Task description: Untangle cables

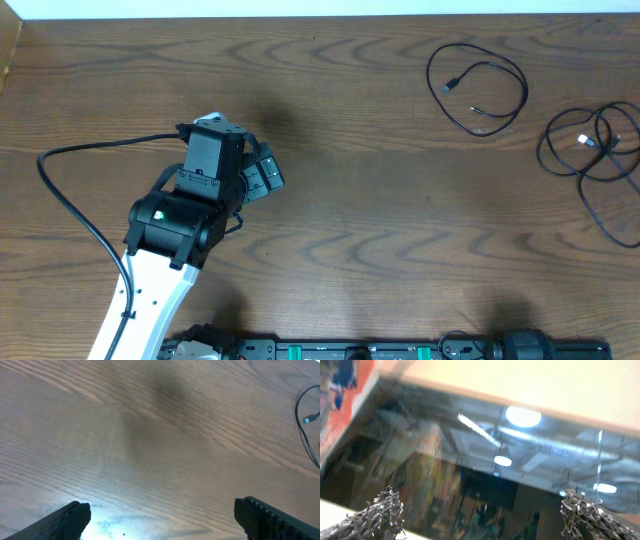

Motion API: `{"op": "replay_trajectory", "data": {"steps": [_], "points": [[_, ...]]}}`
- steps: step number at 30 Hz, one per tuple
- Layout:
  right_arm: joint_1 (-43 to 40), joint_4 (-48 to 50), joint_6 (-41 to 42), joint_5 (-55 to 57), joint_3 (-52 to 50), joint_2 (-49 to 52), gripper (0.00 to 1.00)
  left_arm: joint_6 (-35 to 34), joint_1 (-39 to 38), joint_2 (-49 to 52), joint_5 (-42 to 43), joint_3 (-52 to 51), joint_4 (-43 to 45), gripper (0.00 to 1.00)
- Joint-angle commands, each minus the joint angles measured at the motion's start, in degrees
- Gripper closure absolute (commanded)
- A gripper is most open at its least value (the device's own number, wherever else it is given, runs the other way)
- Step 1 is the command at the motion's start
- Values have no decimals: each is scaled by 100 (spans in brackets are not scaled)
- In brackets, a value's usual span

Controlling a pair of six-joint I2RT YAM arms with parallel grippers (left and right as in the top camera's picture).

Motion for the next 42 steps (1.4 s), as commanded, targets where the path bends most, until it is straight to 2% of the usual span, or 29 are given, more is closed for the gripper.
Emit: {"op": "replay_trajectory", "data": {"steps": [1, 9, 18, 29, 33, 42], "points": [[35, -48, -57, 26, -33, -352, 1, -26, 26, -15, -13, 68, -13, 2], [28, -120, -68, 31, -35, -1025, 1, -26, 26, -15, -13, 68, -13, 2], [-2, -284, -942, 26, -70, -1530, 1, -26, 26, -15, -13, 68, -13, 2], [-223, -511, -1045, 22, -76, -1593, 1, -26, 26, -15, -13, 68, -13, 2], [-317, -820, -1043, 22, -63, -1593, 1, -26, 26, -15, -13, 68, -13, 2], [-374, -2208, -1040, -20, -328, -1593, 1, -26, 26, -15, -13, 68, -13, 2]]}}
